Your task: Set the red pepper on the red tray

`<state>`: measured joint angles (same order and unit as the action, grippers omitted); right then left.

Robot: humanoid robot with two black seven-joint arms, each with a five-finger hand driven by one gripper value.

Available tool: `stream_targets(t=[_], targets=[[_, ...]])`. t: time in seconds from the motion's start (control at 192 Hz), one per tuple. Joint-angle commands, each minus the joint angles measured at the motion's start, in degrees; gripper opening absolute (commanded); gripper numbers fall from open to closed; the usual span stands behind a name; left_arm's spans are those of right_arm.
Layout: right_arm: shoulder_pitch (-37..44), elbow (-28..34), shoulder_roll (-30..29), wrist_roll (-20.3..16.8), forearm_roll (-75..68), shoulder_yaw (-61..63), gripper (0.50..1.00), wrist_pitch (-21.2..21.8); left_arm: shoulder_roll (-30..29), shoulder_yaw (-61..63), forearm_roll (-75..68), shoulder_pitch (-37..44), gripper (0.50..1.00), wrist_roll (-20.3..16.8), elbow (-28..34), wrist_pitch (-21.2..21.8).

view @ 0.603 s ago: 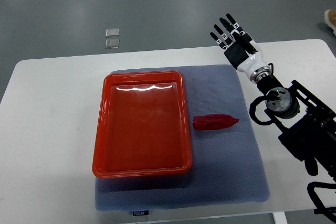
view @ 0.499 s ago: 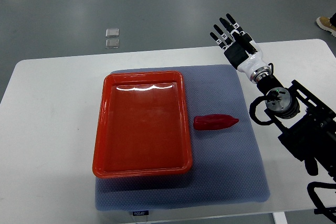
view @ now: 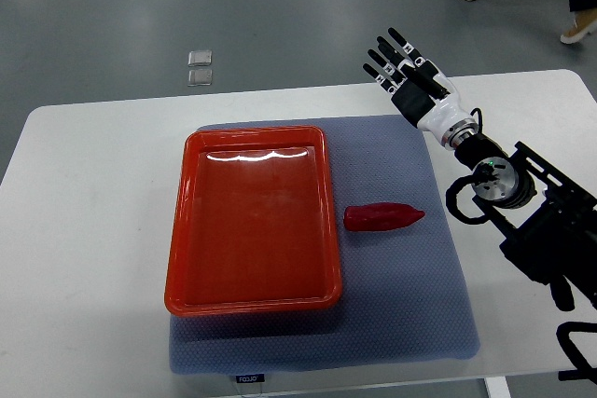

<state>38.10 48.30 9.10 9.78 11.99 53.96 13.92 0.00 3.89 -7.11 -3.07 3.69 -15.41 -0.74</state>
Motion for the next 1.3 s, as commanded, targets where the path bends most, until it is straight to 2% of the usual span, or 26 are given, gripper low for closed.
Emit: stream_targets(t=[0.0,0.135,0.244,0.332,0.421,0.566,0.831,1.294], targets=[[4.1,1.0,5.4,-0.2,8.2,-9.2,0.917,1.0,0.0,0.1,0.0,0.0,1.0,0.0,0.0,0.0],[12.7,3.6,13.9,-0.6,19.5,-26.0,0.917,6.6,0.0,0.2,0.0,0.0,1.0,0.3,0.0,0.0],[22.5,8.3,20.0,-3.2,28.0,-41.4,0.917,9.7,0.0,0.2,0.0,0.0,1.0,0.5,0.1,0.0],[29.3,10.9,21.9,-3.8,31.7,-50.4,0.917,11.0,0.0,0.2,0.0,0.0,1.0,0.5,0.0,0.0],[36.3,13.3,22.2,-6.0,34.2,-60.6,0.917,13.7,0.0,0.2,0.0,0.0,1.0,0.6,0.1,0.0],[41.6,17.1,22.2,-7.6,34.9,-67.2,0.917,14.6,0.0,0.2,0.0,0.0,1.0,0.6,0.4,0.0],[41.1,18.7,21.4,-7.8,34.2,-67.1,0.917,13.1,0.0,0.2,0.0,0.0,1.0,0.7,0.2,0.0],[31.9,18.6,21.1,-7.7,35.0,-64.3,0.911,3.4,0.0,0.2,0.0,0.0,1.0,0.7,0.3,0.0]])
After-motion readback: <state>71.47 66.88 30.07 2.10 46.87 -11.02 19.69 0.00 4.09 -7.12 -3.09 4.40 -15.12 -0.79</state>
